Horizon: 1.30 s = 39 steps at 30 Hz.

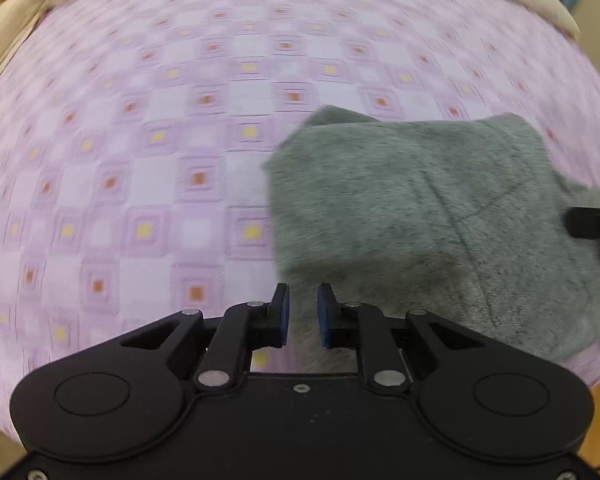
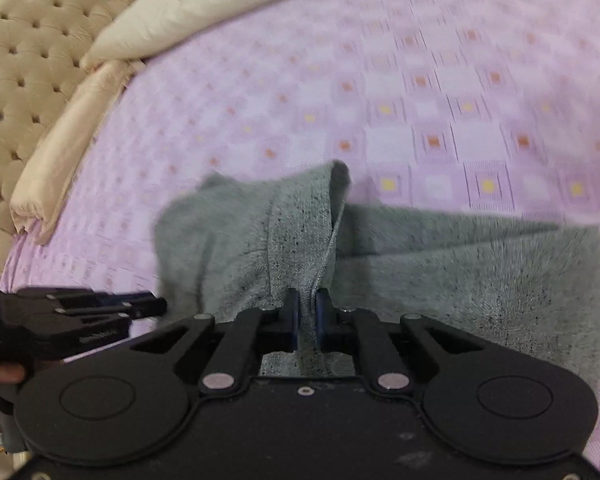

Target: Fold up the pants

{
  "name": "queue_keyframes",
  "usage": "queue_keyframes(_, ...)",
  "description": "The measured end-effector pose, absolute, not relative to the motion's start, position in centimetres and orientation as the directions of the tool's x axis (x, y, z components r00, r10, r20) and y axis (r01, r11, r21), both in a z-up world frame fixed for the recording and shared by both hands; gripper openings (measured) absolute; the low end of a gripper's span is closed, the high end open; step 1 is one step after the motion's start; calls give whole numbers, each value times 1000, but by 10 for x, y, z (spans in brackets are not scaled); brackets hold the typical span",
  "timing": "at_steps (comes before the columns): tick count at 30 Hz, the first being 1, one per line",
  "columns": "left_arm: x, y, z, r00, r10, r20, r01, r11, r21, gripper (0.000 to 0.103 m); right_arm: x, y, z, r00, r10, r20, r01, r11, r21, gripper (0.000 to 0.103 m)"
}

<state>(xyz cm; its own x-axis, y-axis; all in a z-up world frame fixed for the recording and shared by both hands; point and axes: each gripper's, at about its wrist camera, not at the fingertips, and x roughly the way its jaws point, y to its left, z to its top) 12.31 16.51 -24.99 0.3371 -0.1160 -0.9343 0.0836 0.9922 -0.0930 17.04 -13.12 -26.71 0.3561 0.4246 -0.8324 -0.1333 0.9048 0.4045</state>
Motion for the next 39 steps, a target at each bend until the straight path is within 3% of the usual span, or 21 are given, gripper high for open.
queue_keyframes(5,121,189,-247,358,-129,-925,-4,990,-140,23,144,-128,-205,431,396,-811,-166,918,361,8)
queue_keyframes(8,119,189,-244,374,-137,-917,-7,989,-150,23,121,-150,-188,476,296,-828,-109,954,278,8)
queue_keyframes(11,118,173,-241,382,-142,-913,15,989,-147,23,107,-186,-202,471,160,-868,10,982,187,8)
queue_keyframes(14,115,148,-241,382,-156,-911,42,988,-151,23,108,-208,-246,388,111,-915,46,989,140,8)
queue_keyframes(18,112,112,-233,410,-161,-898,106,986,-128,23,113,-213,-277,341,118,-933,39,990,139,8)
queue_keyframes(27,103,63,-221,435,-136,-890,118,989,-94,24,95,-238,-231,471,161,-867,-25,985,170,8)
queue_keyframes(32,109,42,-245,407,-90,-909,129,991,-40,24,100,-259,-269,398,111,-911,25,991,132,8)
queue_keyframes(36,118,35,-282,288,-43,-957,137,991,-3,28,111,-251,-275,356,139,-924,-27,990,139,11)
queue_keyframes(39,120,38,-264,322,-47,-945,125,992,-6,27,115,-259,-265,358,157,-921,-27,987,158,11)
